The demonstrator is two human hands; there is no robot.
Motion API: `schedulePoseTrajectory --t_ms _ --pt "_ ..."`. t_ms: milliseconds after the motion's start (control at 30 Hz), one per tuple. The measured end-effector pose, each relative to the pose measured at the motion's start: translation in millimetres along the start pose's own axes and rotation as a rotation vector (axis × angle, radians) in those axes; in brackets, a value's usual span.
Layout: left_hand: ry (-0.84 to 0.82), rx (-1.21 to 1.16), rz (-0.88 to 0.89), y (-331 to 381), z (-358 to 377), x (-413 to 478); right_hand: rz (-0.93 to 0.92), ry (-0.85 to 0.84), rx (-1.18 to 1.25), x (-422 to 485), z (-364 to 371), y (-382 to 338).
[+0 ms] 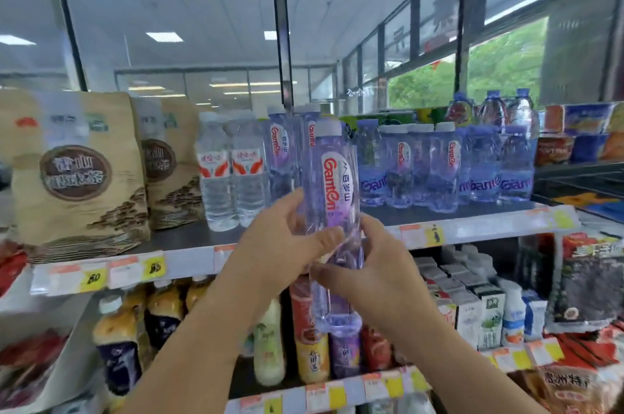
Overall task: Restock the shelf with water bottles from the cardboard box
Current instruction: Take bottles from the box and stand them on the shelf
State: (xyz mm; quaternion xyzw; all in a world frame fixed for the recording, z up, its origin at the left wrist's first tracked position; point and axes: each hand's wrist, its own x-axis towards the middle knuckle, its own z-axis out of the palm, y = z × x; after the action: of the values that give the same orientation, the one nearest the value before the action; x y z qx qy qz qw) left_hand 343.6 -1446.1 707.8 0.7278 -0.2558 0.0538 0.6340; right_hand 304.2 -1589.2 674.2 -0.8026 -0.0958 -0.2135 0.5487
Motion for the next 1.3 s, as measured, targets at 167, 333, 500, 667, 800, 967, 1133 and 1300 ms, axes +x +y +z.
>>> schedulePoseTrajectory --t_ms 167,333,500,667,800,967,1133,1300 --pt "0.08 -0.023 0.018 7.9 -43.4 64.4 -0.067 0.061 -0.025 78.4 14.0 -24.9" --pt "0.14 -0.031 0.001 -3.8 -59.3 98.9 -0.094 0.097 -0.05 138.5 27.0 -24.6" --pt "0.205 -0.034 -0.055 -34.4 -67.5 109.4 -0.043 0.053 -0.12 161.1 51.8 0.8" --pt "0.25 -0.059 -0.094 -54.2 -67.3 113.5 -0.007 0.004 -0.106 166.9 66.9 17.9" --pt "0.243 -0.057 -0.088 -64.3 -68.7 114.1 0.003 -0.008 -0.119 163.1 69.5 20.2" --pt "0.231 -0.014 -0.077 -71.5 -68.4 114.8 -0.031 -0.005 -0.104 153.8 65.3 18.0" --pt "0.253 -0.004 -0.081 -74.5 -67.9 113.1 -0.026 0.014 -0.127 152.3 67.2 23.5" --pt "0.287 0.043 -0.093 -66.4 -59.4 98.9 -0.02 0.002 -0.19 135.8 65.9 20.0"
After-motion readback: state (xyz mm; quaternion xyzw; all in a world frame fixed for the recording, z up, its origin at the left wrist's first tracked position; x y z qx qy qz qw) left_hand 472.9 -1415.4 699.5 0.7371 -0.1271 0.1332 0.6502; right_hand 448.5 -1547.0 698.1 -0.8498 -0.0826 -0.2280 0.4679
